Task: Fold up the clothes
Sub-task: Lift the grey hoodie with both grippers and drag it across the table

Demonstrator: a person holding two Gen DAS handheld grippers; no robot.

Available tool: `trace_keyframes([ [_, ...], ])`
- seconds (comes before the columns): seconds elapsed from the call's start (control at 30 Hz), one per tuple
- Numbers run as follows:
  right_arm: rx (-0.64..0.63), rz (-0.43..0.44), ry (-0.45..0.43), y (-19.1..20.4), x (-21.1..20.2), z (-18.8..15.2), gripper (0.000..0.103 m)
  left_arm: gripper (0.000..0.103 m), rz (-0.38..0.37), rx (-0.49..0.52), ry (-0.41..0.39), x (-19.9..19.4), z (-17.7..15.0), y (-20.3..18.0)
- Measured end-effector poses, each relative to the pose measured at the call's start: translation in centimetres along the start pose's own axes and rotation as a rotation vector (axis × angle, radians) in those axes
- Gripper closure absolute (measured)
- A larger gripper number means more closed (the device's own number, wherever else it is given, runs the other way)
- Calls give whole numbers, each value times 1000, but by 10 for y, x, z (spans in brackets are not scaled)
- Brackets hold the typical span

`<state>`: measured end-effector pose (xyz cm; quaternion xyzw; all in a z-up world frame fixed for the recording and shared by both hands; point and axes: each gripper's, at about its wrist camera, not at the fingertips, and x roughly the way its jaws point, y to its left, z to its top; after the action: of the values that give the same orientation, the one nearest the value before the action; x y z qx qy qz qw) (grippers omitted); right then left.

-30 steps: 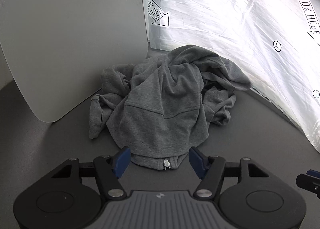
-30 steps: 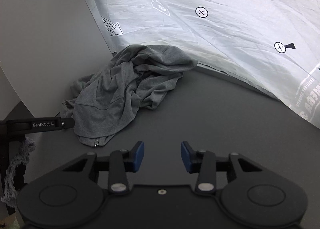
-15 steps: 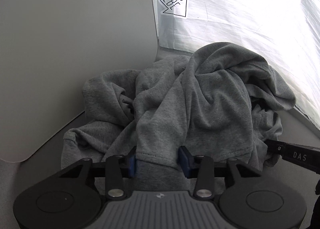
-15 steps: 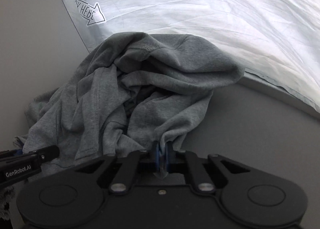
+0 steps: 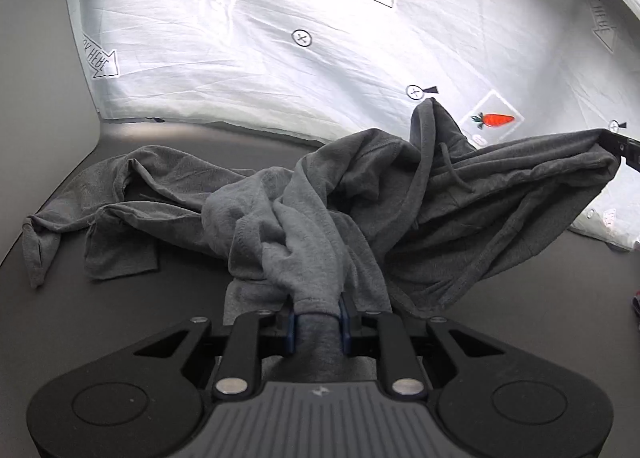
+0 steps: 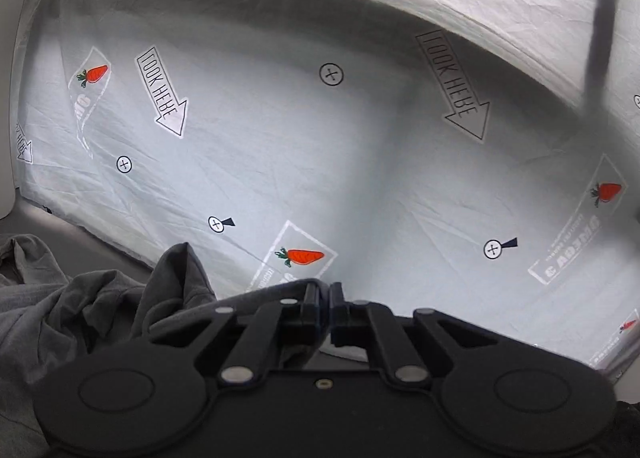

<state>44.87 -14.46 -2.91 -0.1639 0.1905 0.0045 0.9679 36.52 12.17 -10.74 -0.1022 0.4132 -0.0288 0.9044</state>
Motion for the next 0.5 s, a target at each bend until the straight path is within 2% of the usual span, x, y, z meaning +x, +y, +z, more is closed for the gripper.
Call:
trace_keyframes([
  [0.1,79,-136,67,-82,-36,-37,98,81,-202,99,111,-30,-48,-86],
  [0.13,85,-161,124,-102,-42,-54,97,76,-260,137,158,-34,-64,-111],
  [0.2,97,-219,214,-135,-56,-90,93,74,-356,229,263,-36,-89,-156],
  [0.23,103,-229,240,-147,-66,-108,89,73,-363,279,288,-38,-98,-176],
  [0.27,111,-220,266,-157,-76,-124,80,69,-333,313,276,-41,-100,-188],
  [0.3,127,-206,290,-164,-86,-139,68,55,-307,314,255,-42,-99,-193],
  [0.33,163,-177,307,-168,-94,-152,63,37,-285,303,233,-42,-97,-196],
  [0.4,238,-117,345,-173,-108,-177,60,19,-245,276,203,-39,-93,-200],
  [0.5,376,-29,428,-169,-113,-207,60,18,-210,219,247,-19,-96,-203],
])
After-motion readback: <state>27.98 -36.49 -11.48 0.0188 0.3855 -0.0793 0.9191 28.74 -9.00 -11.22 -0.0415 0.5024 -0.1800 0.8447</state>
